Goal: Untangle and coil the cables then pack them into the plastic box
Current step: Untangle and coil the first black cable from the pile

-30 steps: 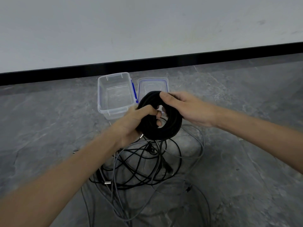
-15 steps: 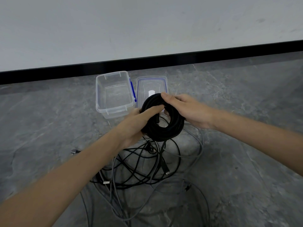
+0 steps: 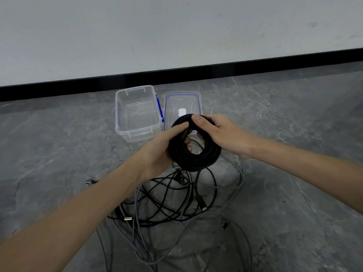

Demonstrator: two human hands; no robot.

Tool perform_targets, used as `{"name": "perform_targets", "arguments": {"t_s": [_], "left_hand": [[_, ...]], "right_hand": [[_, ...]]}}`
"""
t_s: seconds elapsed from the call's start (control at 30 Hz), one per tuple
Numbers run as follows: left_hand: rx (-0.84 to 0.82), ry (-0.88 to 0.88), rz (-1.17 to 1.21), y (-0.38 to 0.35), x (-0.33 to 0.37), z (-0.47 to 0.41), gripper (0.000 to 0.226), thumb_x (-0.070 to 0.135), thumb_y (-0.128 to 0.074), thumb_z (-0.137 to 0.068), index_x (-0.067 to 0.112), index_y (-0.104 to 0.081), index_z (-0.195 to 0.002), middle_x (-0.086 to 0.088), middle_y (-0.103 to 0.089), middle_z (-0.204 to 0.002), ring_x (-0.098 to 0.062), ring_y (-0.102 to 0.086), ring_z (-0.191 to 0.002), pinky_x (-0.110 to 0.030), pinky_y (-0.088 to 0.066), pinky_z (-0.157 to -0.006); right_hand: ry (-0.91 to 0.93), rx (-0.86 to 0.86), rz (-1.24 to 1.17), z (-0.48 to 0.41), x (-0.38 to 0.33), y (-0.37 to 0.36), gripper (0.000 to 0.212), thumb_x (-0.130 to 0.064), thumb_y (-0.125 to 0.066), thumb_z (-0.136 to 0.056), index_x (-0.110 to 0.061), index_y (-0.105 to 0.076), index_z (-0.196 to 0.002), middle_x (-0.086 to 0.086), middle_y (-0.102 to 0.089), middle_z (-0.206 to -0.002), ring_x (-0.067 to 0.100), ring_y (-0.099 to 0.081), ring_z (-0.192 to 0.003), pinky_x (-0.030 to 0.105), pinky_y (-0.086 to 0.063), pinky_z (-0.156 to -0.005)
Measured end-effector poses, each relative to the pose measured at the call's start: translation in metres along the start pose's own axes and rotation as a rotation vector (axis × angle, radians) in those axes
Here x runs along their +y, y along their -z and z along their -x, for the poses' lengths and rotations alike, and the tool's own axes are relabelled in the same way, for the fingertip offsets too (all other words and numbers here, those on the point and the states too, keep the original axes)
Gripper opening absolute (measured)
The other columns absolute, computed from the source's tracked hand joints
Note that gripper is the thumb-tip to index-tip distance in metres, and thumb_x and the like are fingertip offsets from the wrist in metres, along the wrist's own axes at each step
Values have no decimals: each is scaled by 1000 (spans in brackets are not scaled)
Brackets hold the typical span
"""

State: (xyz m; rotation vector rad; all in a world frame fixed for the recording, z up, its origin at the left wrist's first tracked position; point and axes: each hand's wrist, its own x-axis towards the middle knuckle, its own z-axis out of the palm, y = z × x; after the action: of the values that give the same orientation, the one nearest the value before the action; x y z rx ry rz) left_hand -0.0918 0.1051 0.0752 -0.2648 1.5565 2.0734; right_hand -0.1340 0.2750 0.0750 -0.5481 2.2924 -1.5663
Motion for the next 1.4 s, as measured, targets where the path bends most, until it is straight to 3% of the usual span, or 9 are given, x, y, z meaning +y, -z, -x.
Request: {"name": "perform_targets", "arguments": {"t_s": [0.17,0.37,0.53,0.7,0.9,1.0,1.13,1.27,1.4], "left_hand": [[0,-3,-63,-4,1,0,28,30,-72,-79,18,-65,-104,4,-43,-61,-11,-43,-58,-28,-39,-70],[117,-82,-269,-6,-2,-2,39,1,-62,-84,15,-53,-119,-6,-63,-82,-17,-61,-70,-34,-53,-72],[298,-510,-882,-5,-12,-4,48,8,-61,-84,22,-37,-123,-3,-66,-85,-19,-64,-67,-36,-57,-67],[332,-742,-1204,0,-14,-13,36,16,-62,-92,13,-46,-124,0,-69,-99,-9,-62,-73,-27,-52,-74],[351,-648,-852,-1,-12,-9,12,21,-61,-94,11,-63,-100,9,-69,-85,-3,-67,-80,-13,-52,-74],[300,-514,-624,-1,-15,-8,15,26,-60,-95,10,-59,-95,-4,-72,-82,-14,-71,-77,-26,-58,-71],[259,-405,-421,1,-17,-6,21,31,-59,-95,10,-60,-100,-19,-69,-98,-30,-70,-90,-44,-59,-80],[237,-207,-214,-8,-17,-6,42,47,-56,-93,14,-55,-120,-19,-63,-119,-31,-66,-101,-41,-55,-85],[72,-62,-89,-15,-10,-6,52,59,-49,-91,16,-68,-115,-11,-72,-109,-27,-70,-85,-36,-56,-83]], "right_hand": [[43,-6,80,1,0,-6,50,-47,-43,-98,-2,-64,-91,31,-54,-75,29,-50,-65,51,-43,-61],[24,-48,99,0,6,-3,43,-42,-42,-98,-7,-66,-89,17,-50,-64,22,-45,-57,32,-36,-54],[-17,-28,88,3,8,-3,32,-29,-41,-102,-22,-67,-85,-13,-44,-40,3,-40,-37,12,-30,-41],[-106,-45,41,2,18,-2,69,-52,-41,-93,14,-60,-98,5,-37,-54,17,-33,-48,23,-25,-45],[-47,-81,87,4,21,3,66,-60,-43,-84,5,-57,-83,9,-39,-63,21,-35,-55,26,-27,-49],[-32,-114,128,3,18,5,60,-57,-49,-81,2,-57,-83,4,-41,-59,13,-40,-48,23,-31,-46],[-35,-193,106,4,16,10,50,-54,-57,-80,-4,-60,-85,6,-45,-63,15,-45,-54,27,-37,-52],[-38,-238,45,4,12,8,57,-53,-58,-83,0,-63,-103,12,-53,-77,25,-50,-70,40,-41,-68],[-57,-278,13,3,9,12,24,-31,-46,-99,-16,-65,-97,-13,-70,-76,0,-66,-74,12,-47,-71]]}}
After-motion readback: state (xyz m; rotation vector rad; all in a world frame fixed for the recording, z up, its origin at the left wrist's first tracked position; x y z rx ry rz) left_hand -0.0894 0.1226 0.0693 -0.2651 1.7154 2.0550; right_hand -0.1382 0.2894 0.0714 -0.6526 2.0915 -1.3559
